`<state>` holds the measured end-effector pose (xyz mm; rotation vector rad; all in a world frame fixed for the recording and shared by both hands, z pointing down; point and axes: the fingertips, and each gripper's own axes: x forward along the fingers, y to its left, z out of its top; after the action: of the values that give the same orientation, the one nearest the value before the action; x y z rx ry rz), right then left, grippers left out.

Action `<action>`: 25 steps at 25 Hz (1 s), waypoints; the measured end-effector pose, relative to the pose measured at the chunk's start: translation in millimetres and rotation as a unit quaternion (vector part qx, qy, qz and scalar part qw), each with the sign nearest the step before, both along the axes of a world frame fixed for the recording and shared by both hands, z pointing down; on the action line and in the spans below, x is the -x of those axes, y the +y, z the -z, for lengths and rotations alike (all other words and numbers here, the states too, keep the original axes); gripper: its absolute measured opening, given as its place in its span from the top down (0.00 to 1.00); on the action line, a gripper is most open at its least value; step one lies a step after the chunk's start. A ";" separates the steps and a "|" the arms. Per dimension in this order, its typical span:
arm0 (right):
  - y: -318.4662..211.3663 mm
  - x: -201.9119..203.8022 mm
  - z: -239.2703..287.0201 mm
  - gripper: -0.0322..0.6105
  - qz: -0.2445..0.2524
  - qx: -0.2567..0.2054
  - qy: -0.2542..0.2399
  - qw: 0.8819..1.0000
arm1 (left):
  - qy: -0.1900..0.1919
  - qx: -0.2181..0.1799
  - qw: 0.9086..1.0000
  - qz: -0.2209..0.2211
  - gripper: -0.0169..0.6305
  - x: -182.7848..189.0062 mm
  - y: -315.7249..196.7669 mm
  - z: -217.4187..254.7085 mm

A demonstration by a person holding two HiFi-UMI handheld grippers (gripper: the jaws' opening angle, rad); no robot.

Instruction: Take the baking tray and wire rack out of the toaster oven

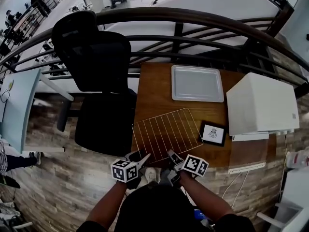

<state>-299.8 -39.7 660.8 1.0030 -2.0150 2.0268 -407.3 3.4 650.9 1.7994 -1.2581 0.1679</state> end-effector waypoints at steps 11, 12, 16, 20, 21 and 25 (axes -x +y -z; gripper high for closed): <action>-9.9 4.4 -19.7 0.76 0.101 0.022 0.072 0.992 | -0.038 0.074 0.996 -0.020 0.66 15.7 -20.2 -24.7; -9.7 5.6 -18.6 0.73 0.111 0.021 0.074 0.991 | -0.047 0.074 0.996 -0.025 0.66 18.4 -22.1 -24.7; -2.0 9.9 -13.8 0.62 0.145 0.030 0.085 0.985 | -0.109 0.072 0.990 -0.057 0.62 30.4 -22.1 -25.8; 12.1 5.5 -13.7 0.60 0.171 0.033 0.111 0.978 | -0.185 0.070 0.974 -0.106 0.57 40.7 -15.0 -26.8; 14.4 3.7 -13.5 0.60 0.173 0.031 0.116 0.977 | -0.200 0.067 0.971 -0.114 0.57 43.2 -14.5 -25.7; 20.7 0.8 -7.8 0.60 0.171 0.020 0.130 0.976 | -0.208 0.055 0.969 -0.117 0.57 46.3 -15.5 -16.0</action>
<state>-300.6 -19.1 668.6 0.7983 -1.8516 1.6584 -453.6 -12.1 666.9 1.8708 -1.2831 0.7680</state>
